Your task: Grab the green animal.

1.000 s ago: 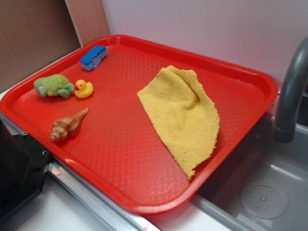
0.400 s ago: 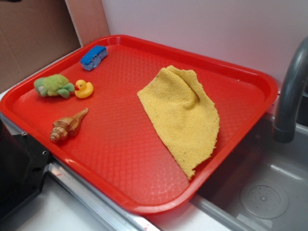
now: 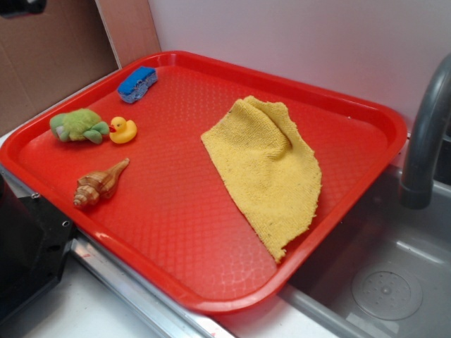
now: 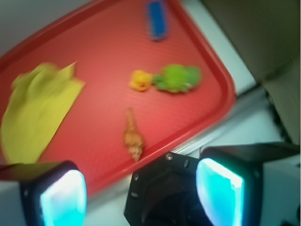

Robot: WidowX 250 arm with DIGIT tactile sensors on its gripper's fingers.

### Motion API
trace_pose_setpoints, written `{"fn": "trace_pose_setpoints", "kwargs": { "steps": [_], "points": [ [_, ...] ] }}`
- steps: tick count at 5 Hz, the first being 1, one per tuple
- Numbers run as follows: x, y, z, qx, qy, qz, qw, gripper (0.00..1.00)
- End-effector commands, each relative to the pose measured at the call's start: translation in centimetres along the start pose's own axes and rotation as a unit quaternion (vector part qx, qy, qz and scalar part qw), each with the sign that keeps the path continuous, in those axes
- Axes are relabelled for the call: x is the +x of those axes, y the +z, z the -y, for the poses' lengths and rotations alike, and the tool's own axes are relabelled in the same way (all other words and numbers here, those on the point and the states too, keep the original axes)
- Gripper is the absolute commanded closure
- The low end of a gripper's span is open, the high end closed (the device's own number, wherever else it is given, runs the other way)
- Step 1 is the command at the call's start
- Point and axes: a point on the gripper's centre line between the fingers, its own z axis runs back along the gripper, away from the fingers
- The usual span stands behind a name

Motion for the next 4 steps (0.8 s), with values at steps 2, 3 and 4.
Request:
{"fn": "trace_pose_setpoints", "kwargs": {
  "steps": [2, 3, 4],
  "points": [
    [5.6, -7.5, -3.4, 0.066, 0.341, 0.098, 0.933, 0.00],
    [7.0, -10.0, -4.2, 0.093, 0.388, 0.107, 0.911, 0.00],
    [8.0, -12.8, -5.2, 0.121, 0.437, 0.116, 0.883, 0.00]
  ]
}}
